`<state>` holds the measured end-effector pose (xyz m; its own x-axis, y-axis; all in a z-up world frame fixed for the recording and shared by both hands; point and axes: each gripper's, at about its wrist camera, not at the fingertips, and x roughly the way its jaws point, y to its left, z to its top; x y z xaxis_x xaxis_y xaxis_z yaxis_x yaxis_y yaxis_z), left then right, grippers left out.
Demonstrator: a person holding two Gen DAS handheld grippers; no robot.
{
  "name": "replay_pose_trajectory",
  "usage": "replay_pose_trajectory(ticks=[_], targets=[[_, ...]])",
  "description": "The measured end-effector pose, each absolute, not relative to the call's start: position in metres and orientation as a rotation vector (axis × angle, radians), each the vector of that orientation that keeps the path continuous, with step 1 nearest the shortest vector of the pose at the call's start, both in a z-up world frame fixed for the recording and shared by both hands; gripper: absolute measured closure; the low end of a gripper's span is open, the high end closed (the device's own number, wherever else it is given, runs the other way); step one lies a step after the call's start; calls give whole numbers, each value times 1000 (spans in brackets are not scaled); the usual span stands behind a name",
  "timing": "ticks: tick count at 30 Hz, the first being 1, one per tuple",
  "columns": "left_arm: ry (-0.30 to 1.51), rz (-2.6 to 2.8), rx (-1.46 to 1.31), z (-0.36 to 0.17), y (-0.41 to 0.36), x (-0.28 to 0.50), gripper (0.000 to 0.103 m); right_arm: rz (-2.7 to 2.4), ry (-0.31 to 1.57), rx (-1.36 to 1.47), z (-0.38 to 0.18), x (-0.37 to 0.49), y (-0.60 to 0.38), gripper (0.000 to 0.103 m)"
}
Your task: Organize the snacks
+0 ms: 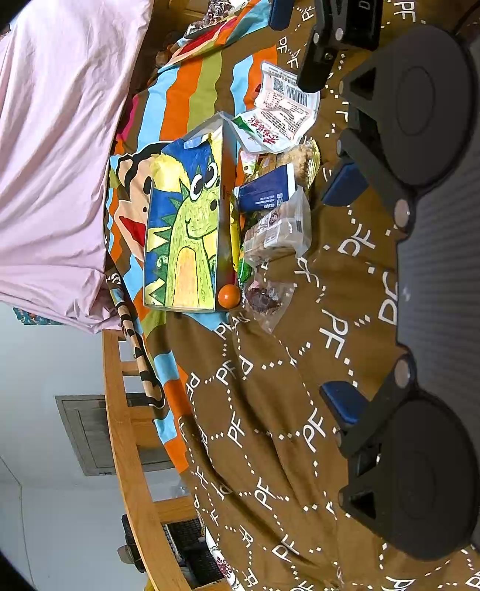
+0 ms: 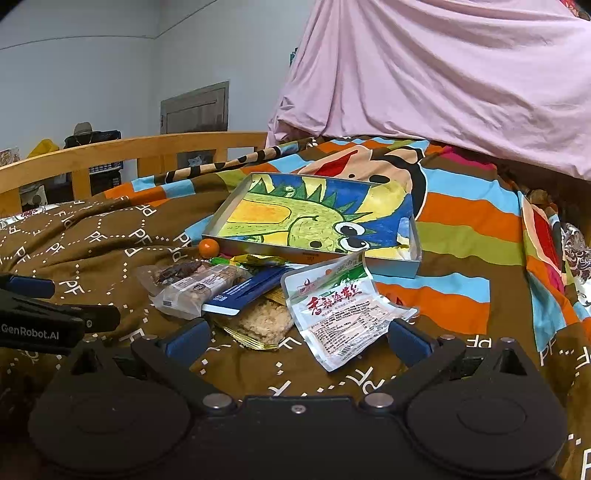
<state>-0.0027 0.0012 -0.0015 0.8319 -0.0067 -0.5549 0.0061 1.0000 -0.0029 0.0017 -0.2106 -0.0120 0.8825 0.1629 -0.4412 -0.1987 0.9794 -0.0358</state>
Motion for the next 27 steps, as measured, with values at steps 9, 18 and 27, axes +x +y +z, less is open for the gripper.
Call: replay_pose_trajectory(ticks=[9, 18, 27], targets=[[591, -8, -2, -2, 1, -2, 0, 206, 461, -81, -14, 2, -209, 1], [598, -4, -6, -3, 3, -3, 0, 208, 460, -81, -14, 2, -210, 1], [598, -4, -6, -4, 3, -3, 0, 209, 463, -80, -14, 2, -210, 0]])
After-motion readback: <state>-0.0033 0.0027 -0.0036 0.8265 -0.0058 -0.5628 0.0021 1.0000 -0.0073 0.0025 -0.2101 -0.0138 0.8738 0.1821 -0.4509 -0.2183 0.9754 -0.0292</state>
